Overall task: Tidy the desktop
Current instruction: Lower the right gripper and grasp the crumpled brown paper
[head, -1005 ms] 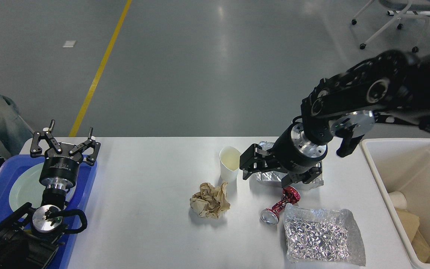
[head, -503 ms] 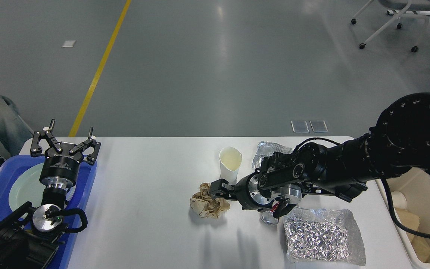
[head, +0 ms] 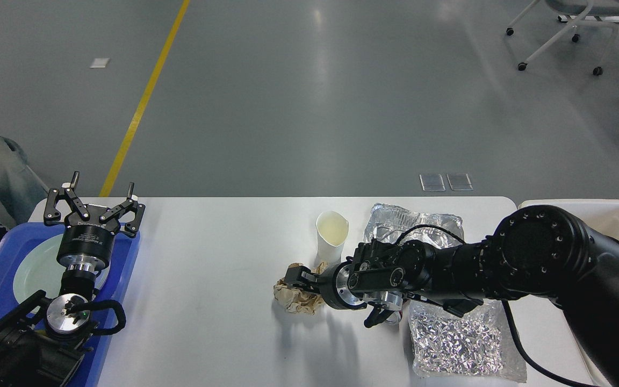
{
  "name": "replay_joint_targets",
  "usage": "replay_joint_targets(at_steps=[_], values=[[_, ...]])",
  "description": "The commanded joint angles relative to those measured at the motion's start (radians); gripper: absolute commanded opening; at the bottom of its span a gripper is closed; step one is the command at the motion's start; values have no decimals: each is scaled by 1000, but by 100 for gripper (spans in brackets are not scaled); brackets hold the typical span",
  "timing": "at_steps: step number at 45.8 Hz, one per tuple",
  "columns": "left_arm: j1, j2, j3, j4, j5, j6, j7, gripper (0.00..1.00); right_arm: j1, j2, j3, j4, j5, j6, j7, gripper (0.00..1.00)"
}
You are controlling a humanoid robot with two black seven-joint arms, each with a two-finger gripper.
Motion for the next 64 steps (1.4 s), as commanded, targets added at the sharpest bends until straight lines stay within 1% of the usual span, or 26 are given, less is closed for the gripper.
replay_joint_targets(at_steps=[1, 7, 13, 21, 31, 32, 34, 38, 40, 41, 42, 45, 49, 64], values=[[0, 0, 0, 0, 0, 0, 0, 96, -17, 1, -2, -24, -25, 1, 0, 98], [0, 0, 0, 0, 0, 0, 0, 96, -47, 0, 1, -41, -28, -2, 0, 98], [0, 0, 0, 0, 0, 0, 1, 96, -118, -2, 4, -108, -30, -7, 3, 98], [0, 0, 0, 0, 0, 0, 0, 96, -118, -2, 38, -116, -28, -8, 3, 96], [0, 0, 0, 0, 0, 0, 0, 96, -127, -3, 81, -116, -27, -8, 0, 81], [0, 0, 0, 0, 0, 0, 0, 96, -127, -3, 81, -116, -25, -8, -2, 77], [0, 0, 0, 0, 0, 0, 0, 96, -132, -3, 81, -116, -19, -8, -2, 67], [0, 0, 0, 0, 0, 0, 0, 96, -142, -3, 82, -113, -8, -7, -5, 24], [0, 0, 0, 0, 0, 0, 0, 96, -142, -2, 84, -113, 2, -4, -5, 7], [0, 0, 0, 0, 0, 0, 0, 96, -142, -2, 84, -114, 15, -4, -6, 2], [0, 0, 0, 0, 0, 0, 0, 96, -142, -2, 87, -116, 28, -4, -8, 0], [0, 0, 0, 0, 0, 0, 0, 96, -138, -2, 90, -116, 100, -7, -21, 0], [0, 0, 0, 0, 0, 0, 0, 96, -133, 1, 87, -111, 130, 11, -44, 0], [0, 0, 0, 0, 0, 0, 0, 96, -123, 1, 90, -93, 147, 5, -48, 0]])
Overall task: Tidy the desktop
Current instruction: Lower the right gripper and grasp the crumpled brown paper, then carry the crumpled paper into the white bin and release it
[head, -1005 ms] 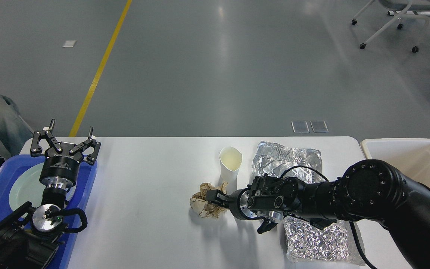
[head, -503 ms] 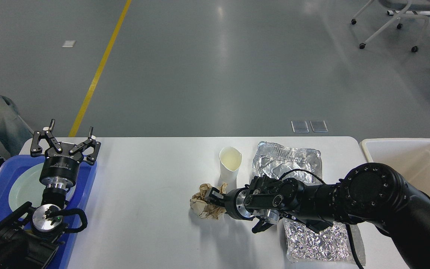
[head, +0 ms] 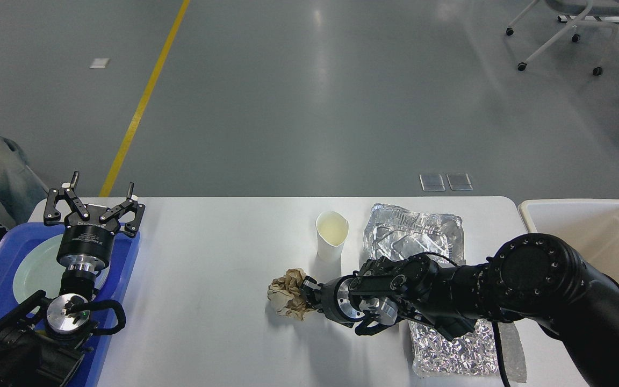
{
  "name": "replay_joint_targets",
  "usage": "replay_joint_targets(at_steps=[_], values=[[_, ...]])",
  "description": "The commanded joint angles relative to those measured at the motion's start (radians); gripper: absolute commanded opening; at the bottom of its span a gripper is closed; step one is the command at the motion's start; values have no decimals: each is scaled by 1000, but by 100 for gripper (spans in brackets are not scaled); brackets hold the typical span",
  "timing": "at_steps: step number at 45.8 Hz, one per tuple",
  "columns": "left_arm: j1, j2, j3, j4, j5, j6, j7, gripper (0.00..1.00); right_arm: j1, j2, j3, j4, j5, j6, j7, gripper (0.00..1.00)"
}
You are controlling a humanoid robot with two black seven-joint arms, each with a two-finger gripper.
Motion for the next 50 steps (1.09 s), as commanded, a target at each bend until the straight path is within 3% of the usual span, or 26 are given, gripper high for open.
replay_joint_targets(at_steps=[1, 7, 27, 36, 50], values=[[0, 0, 0, 0, 0, 0, 0, 96, 3, -1, 2, 2, 1, -1, 0, 0], [0, 0, 0, 0, 0, 0, 0, 96, 47, -15, 2, 49, 6, 8, 0, 0], [0, 0, 0, 0, 0, 0, 0, 96, 531, -286, -158, 603, 15, 221, 6, 0], [0, 0, 0, 0, -1, 0, 0, 96, 771, -343, -236, 701, 14, 422, 6, 0], [0, 0, 0, 0, 0, 0, 0, 96, 1147, -400, -435, 852, -43, 583, 5, 0]])
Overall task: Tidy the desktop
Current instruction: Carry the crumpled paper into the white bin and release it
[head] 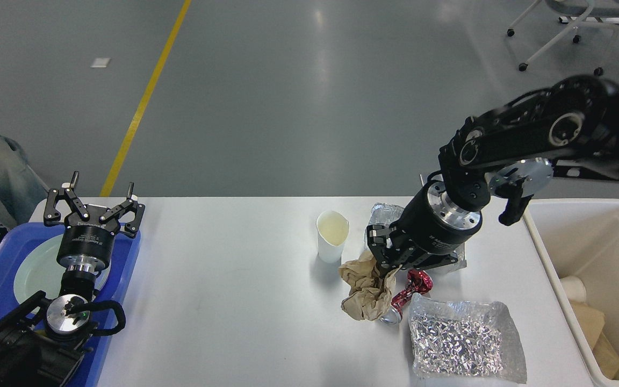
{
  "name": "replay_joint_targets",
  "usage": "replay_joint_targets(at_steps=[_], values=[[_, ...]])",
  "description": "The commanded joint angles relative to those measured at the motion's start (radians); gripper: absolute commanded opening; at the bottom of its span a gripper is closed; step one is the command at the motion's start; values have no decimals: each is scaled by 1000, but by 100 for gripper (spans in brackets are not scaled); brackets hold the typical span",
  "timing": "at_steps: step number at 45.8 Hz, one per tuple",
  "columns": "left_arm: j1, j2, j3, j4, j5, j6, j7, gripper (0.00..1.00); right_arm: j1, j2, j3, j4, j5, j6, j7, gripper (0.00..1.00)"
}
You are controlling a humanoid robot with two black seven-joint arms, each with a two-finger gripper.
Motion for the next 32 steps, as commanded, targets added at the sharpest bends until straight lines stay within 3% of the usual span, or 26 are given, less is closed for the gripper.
replay_joint_targets(at_steps=[1, 13, 32], values=[[0, 0, 0, 0, 1, 0, 0, 96, 124, -16, -90, 43, -16, 49, 0, 0], [0, 0, 0, 0, 1, 0, 0, 96, 292, -33, -286, 94, -14, 103, 0, 0], [0, 0, 0, 0, 1, 0, 0, 96, 333, -58, -437, 82, -3, 106, 1, 0]])
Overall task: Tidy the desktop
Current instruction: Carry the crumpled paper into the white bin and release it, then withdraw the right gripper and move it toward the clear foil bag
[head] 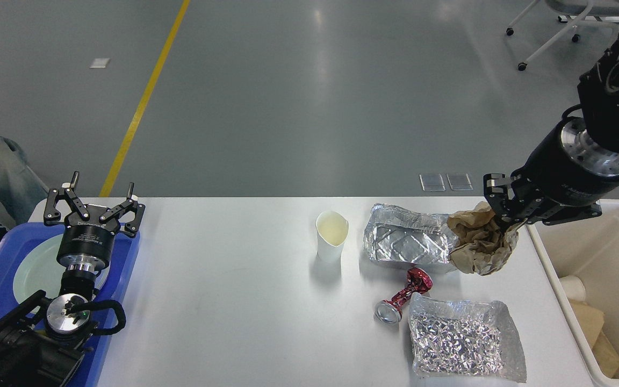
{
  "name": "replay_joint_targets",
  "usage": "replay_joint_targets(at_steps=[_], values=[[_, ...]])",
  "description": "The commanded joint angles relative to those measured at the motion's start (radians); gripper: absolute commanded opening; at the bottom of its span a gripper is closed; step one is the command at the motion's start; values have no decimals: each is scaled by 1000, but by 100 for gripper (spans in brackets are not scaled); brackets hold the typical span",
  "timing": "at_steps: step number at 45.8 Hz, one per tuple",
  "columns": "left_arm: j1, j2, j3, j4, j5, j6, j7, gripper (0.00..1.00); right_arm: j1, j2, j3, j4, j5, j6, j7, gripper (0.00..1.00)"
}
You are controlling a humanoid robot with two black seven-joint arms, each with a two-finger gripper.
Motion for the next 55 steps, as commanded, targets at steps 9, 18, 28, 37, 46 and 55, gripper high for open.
replay_joint_targets(at_steps=[9, 18, 28, 37, 46, 55], values=[[3, 0, 0, 0, 0, 0, 0, 96, -16, -74, -70, -20, -9, -14, 3, 0], [3, 0, 0, 0, 0, 0, 0, 96, -168, -255, -107, -159, -34, -24, 3, 0], [3, 0, 0, 0, 0, 0, 0, 96, -464, -493, -33, -453, -162, -50, 3, 0], [3, 0, 0, 0, 0, 0, 0, 96, -850, -582, 174, -788, -231, -63, 4, 0], [3, 0, 0, 0, 0, 0, 0, 96, -1236, -558, 438, -1017, -241, -217, 3, 0], [3, 0, 0, 0, 0, 0, 0, 96, -1594, -411, 544, -1200, -235, -536, 1, 0]])
